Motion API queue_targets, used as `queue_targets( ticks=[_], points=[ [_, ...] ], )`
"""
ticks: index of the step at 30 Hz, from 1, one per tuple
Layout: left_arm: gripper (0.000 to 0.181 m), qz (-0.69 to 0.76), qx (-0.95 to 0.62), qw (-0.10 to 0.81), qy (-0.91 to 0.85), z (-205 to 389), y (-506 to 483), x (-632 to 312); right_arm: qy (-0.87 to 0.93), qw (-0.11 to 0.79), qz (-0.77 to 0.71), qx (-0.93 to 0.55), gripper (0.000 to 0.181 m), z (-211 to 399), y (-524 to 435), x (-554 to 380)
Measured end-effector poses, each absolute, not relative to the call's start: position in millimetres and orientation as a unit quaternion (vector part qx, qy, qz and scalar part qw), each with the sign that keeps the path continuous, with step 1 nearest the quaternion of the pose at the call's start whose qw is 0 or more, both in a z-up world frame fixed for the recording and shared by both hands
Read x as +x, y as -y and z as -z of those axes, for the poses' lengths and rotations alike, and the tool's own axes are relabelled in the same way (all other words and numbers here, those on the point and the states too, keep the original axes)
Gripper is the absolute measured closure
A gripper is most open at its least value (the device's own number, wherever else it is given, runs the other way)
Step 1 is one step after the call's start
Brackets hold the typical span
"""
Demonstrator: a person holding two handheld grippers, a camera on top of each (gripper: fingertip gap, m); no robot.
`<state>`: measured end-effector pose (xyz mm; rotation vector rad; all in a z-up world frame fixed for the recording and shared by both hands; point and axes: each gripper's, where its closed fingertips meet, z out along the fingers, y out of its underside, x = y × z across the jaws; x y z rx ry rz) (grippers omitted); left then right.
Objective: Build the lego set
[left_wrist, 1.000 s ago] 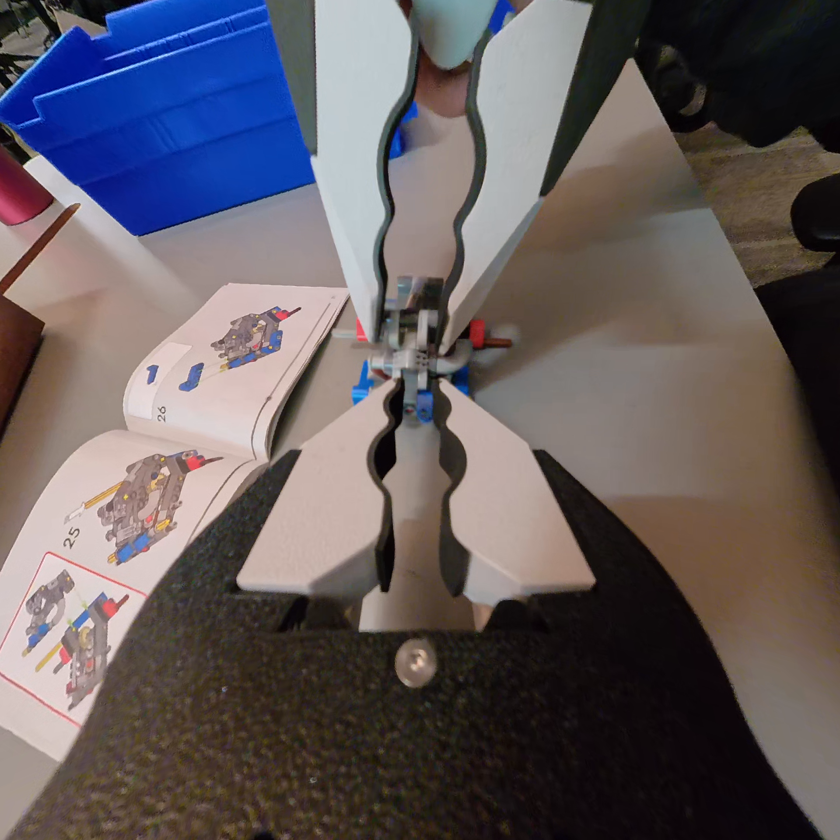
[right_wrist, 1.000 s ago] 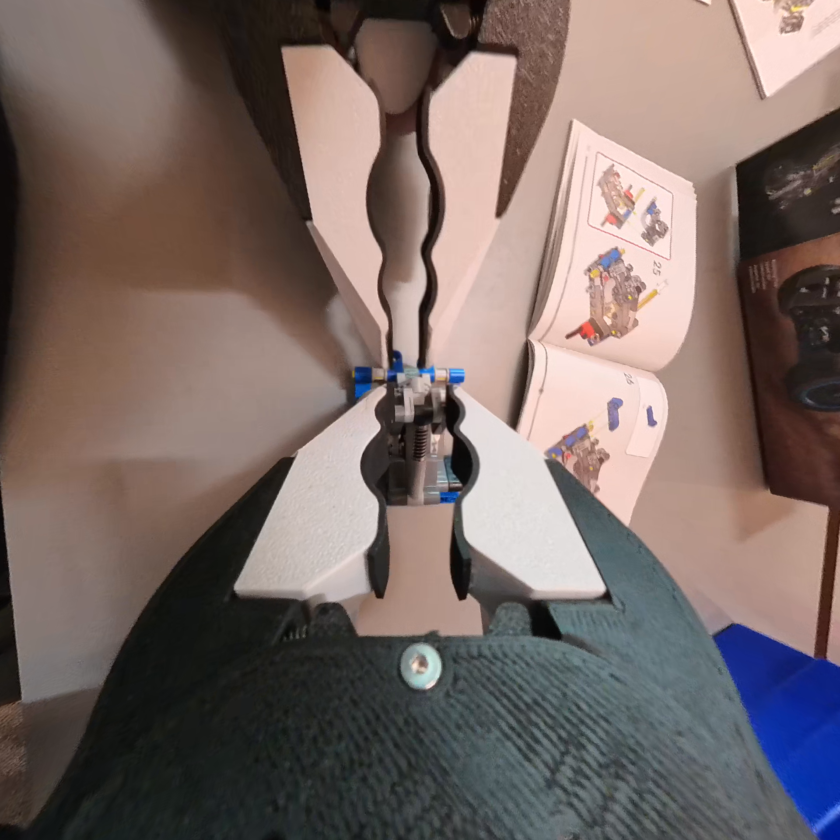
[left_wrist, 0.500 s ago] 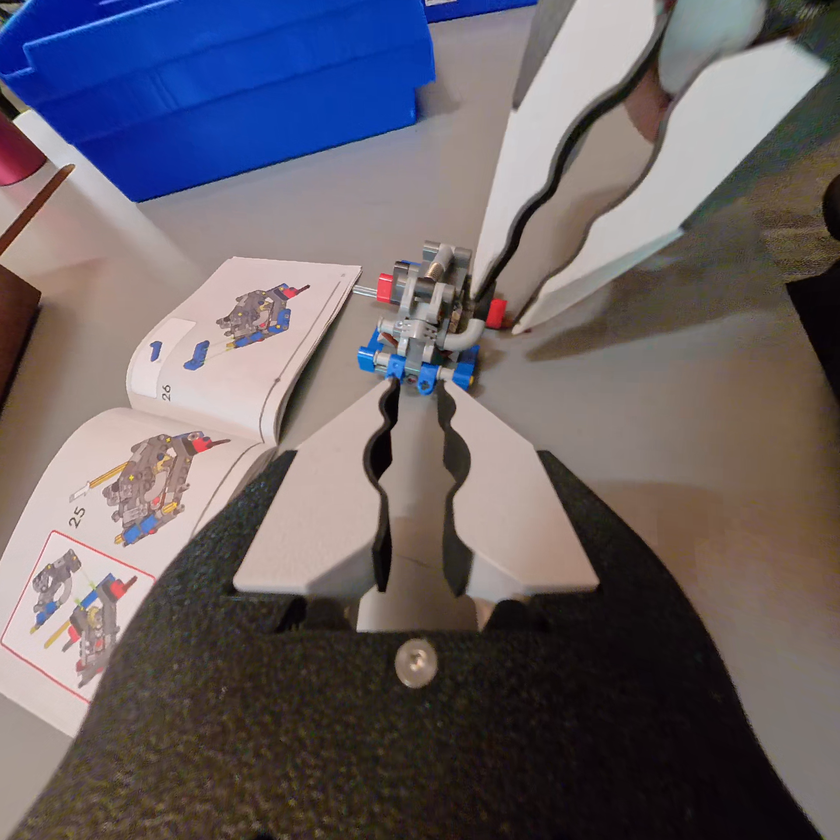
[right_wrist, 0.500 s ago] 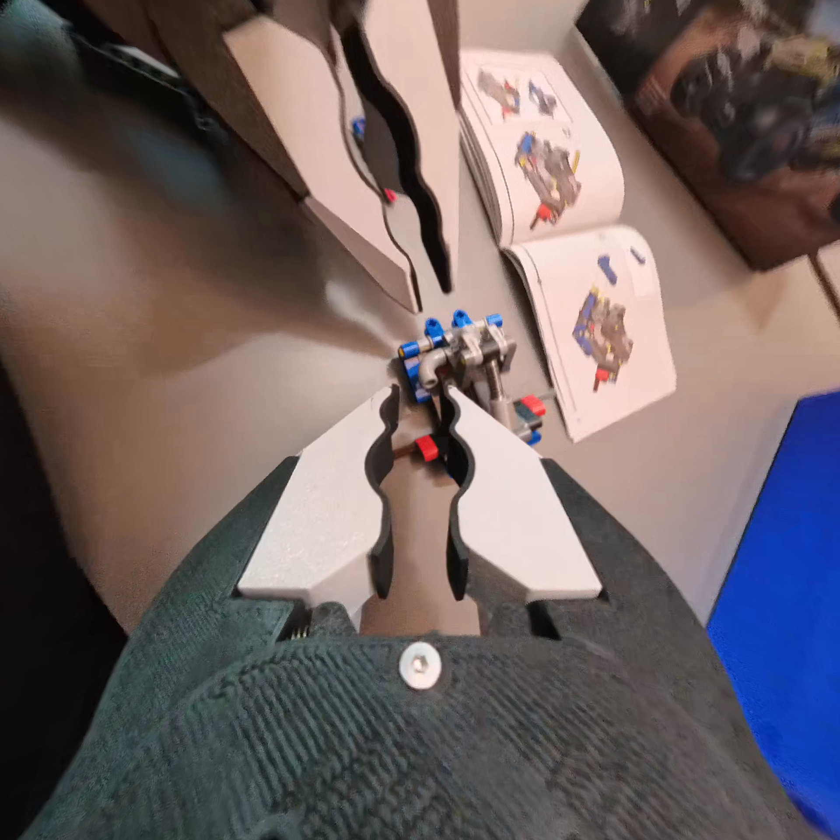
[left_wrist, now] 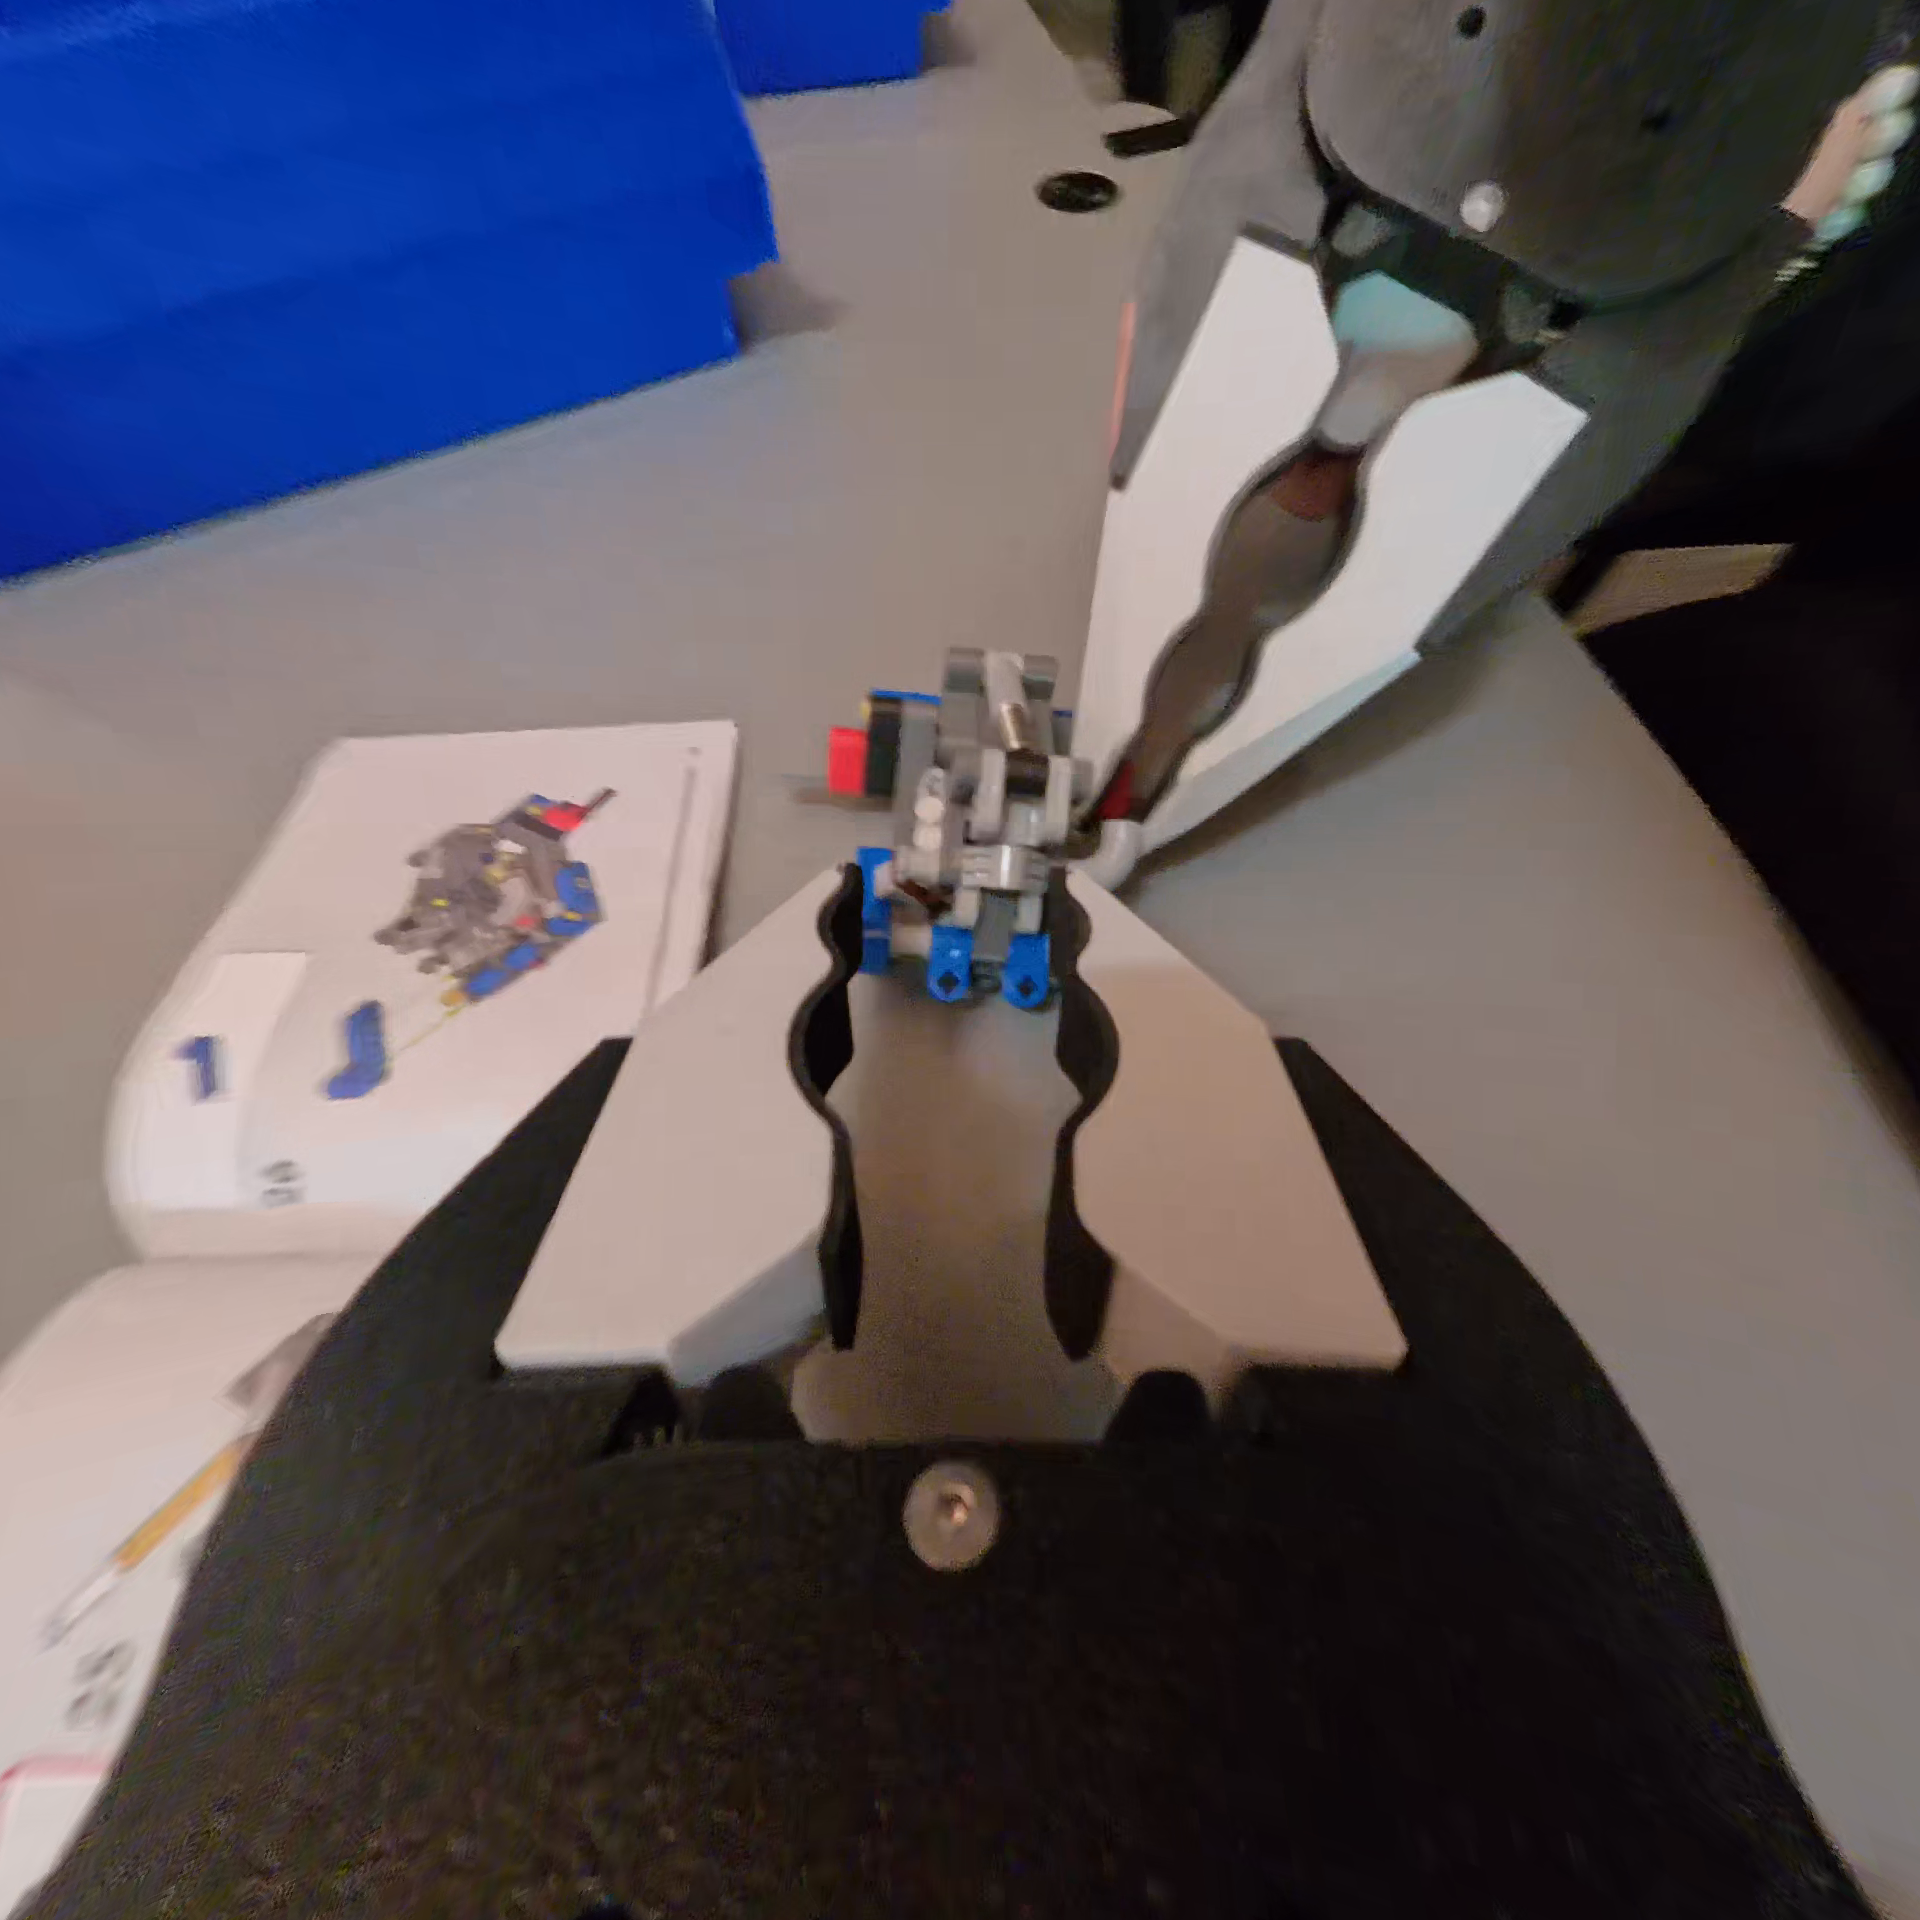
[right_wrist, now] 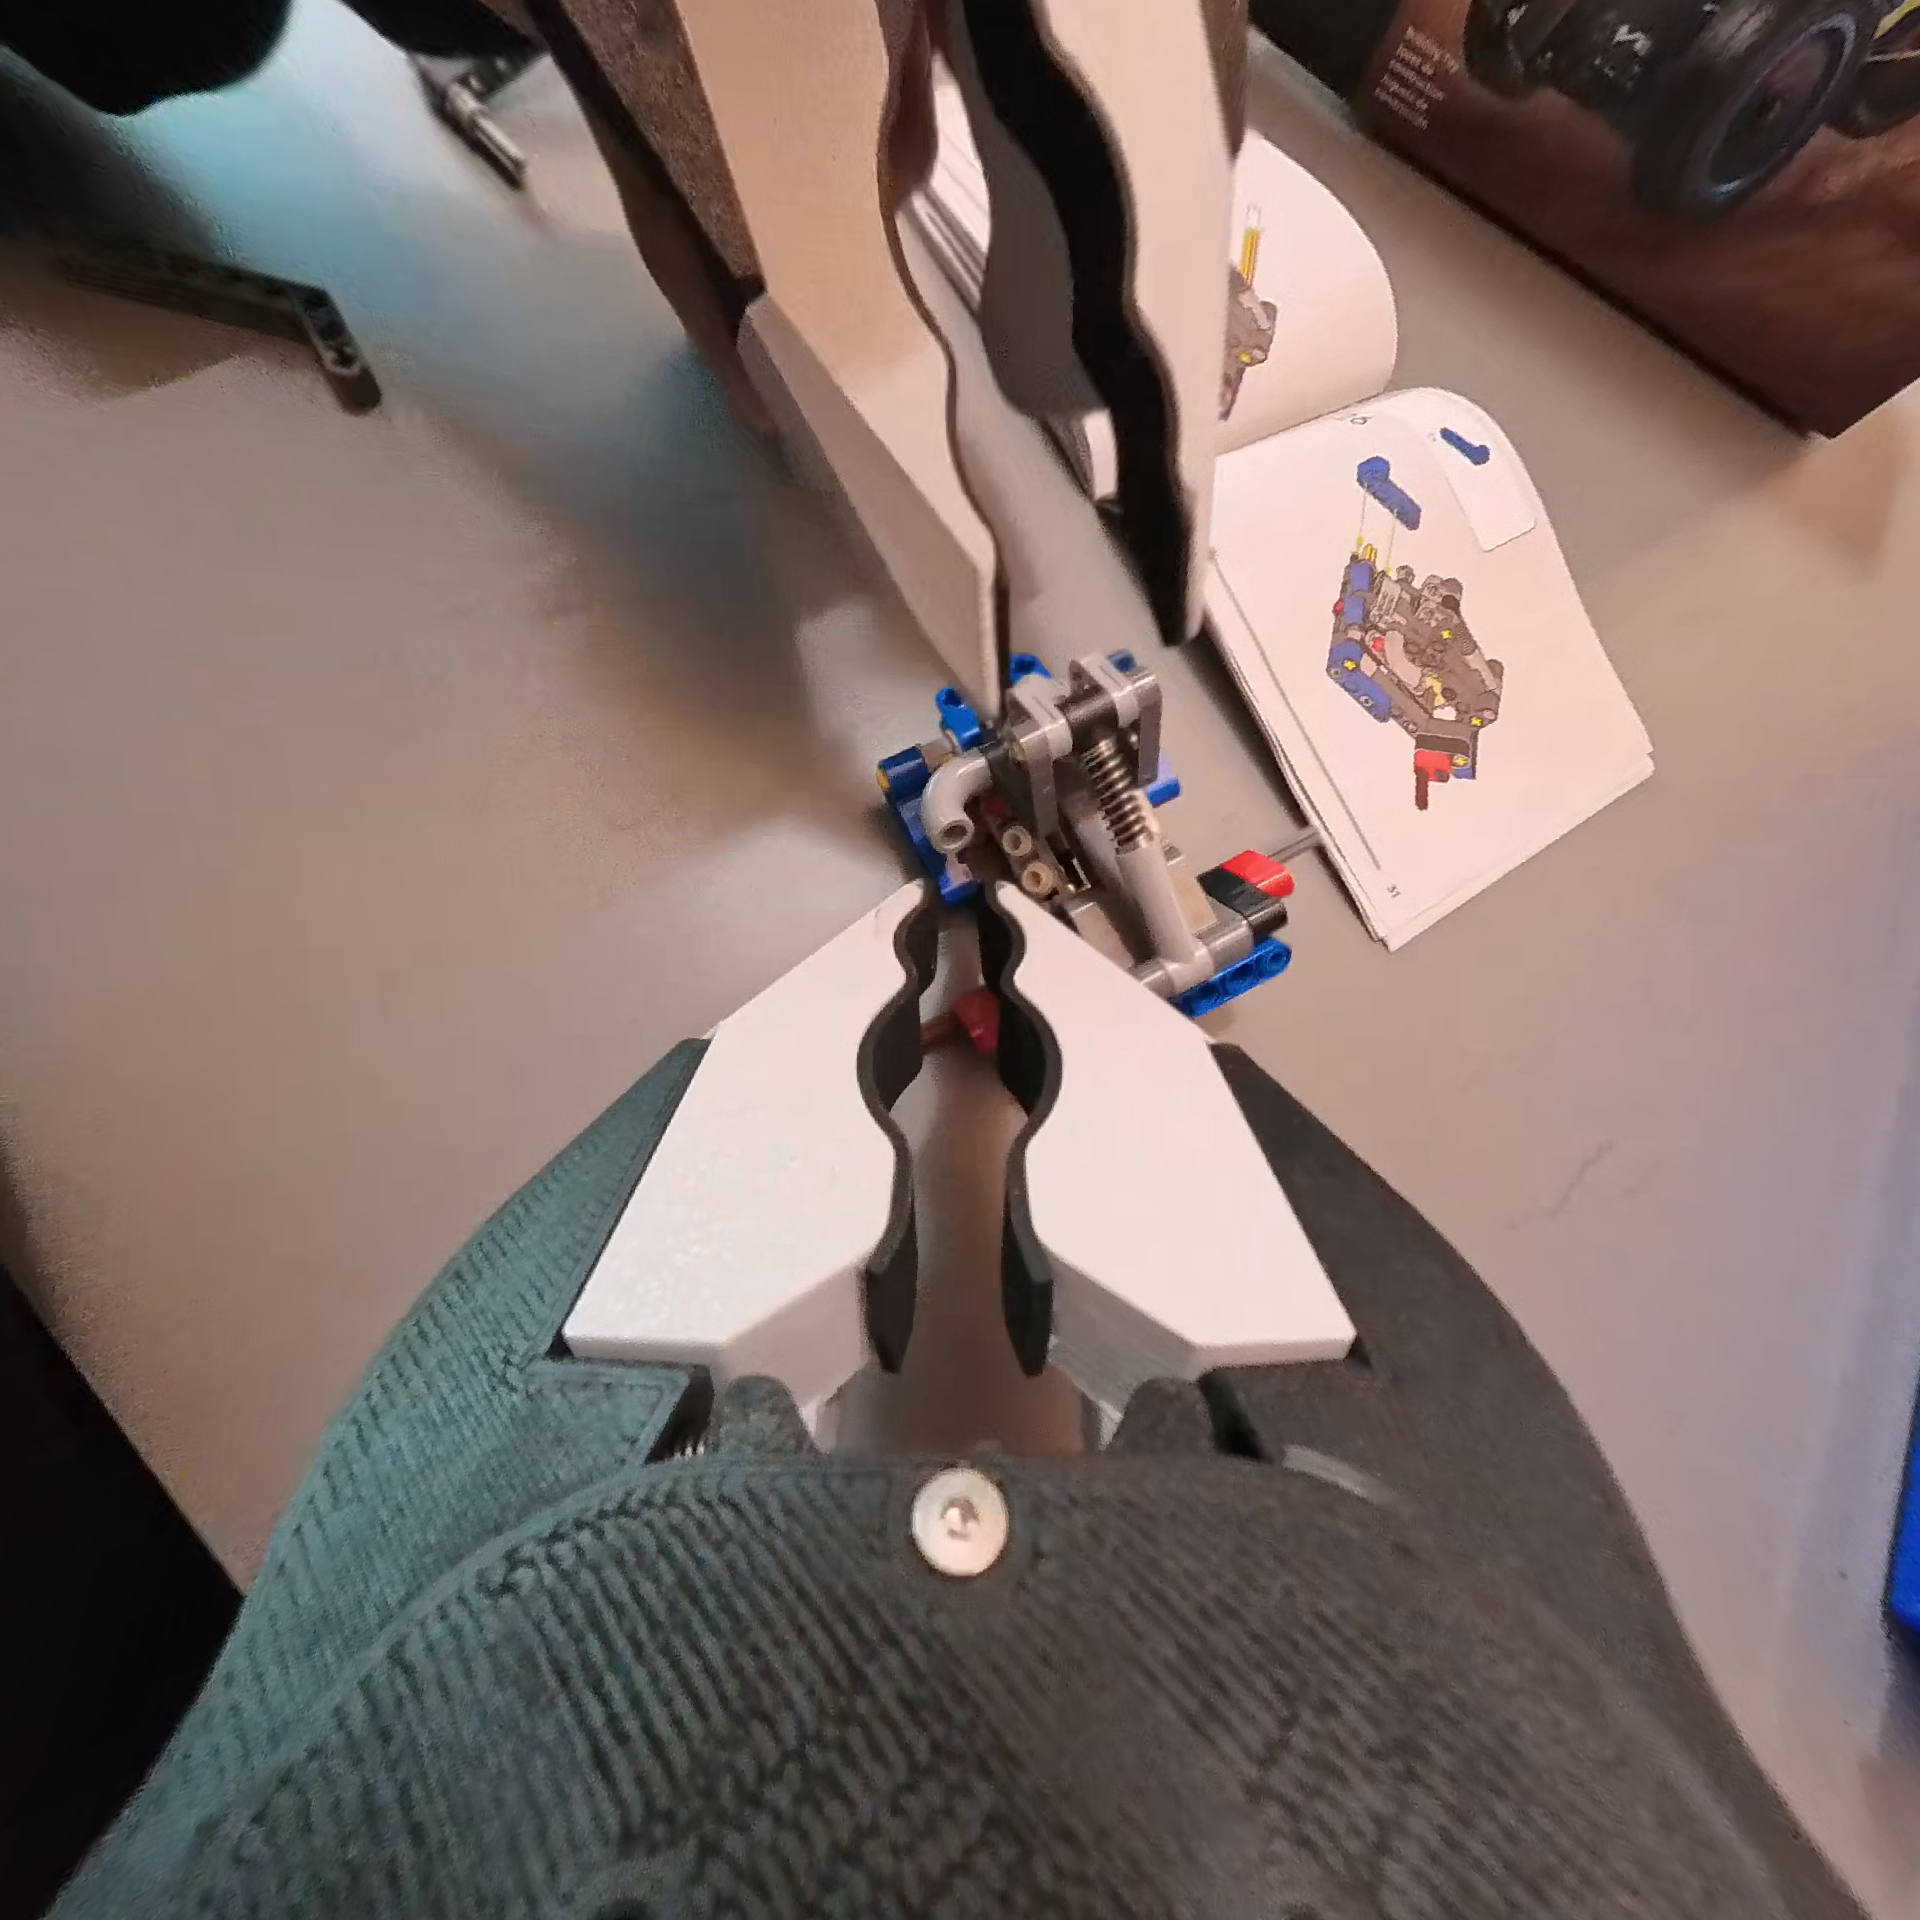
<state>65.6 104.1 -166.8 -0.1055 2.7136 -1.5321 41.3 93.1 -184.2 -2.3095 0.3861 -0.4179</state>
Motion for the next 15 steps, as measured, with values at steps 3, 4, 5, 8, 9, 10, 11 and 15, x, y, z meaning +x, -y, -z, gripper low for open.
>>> queue_targets(
  ticks=[3,4,5,8,9,10,11,15],
  points=[
    [0.147,0.47,-0.018,-0.058,-0.881,173.8,-106.8,48.5,-0.158,0.389,0.157,-0.894,0.174,180.9,-91.6,44.6],
    [0.147,0.47,-0.011,-0.056,-0.881,174.0,-106.8,44.9,-0.16,0.398,0.158,-0.889,0.173,179.3,-91.1,46.4],
    [0.147,0.466,-0.003,-0.049,-0.883,175.3,-107.1,41.8,-0.16,0.407,0.153,-0.886,0.174,178.8,-91.0,46.6],
    [0.148,0.452,0.022,-0.035,-0.891,179.1,-108.7,27.2,-0.175,0.399,0.166,-0.885,0.178,183.5,-81.3,56.5],
    [0.148,0.452,0.02,-0.019,-0.892,178.9,-108.4,27.2,-0.178,0.394,0.178,-0.884,0.175,183.8,-77.0,61.2],
    [0.149,0.451,0.015,0.0,-0.893,179.1,-108.6,29.6,-0.17,0.394,0.171,-0.887,0.175,184.4,-76.3,59.1],
    [0.149,0.449,0.012,0.01,-0.893,179.1,-109.2,30.2,-0.164,0.396,0.154,-0.89,0.175,185.5,-76.9,54.4],
    [0.151,0.442,0.002,0.028,-0.896,175.8,-115.4,30.8,-0.147,0.38,0.124,-0.905,0.167,188.5,-66.3,44.2]
  ],
)
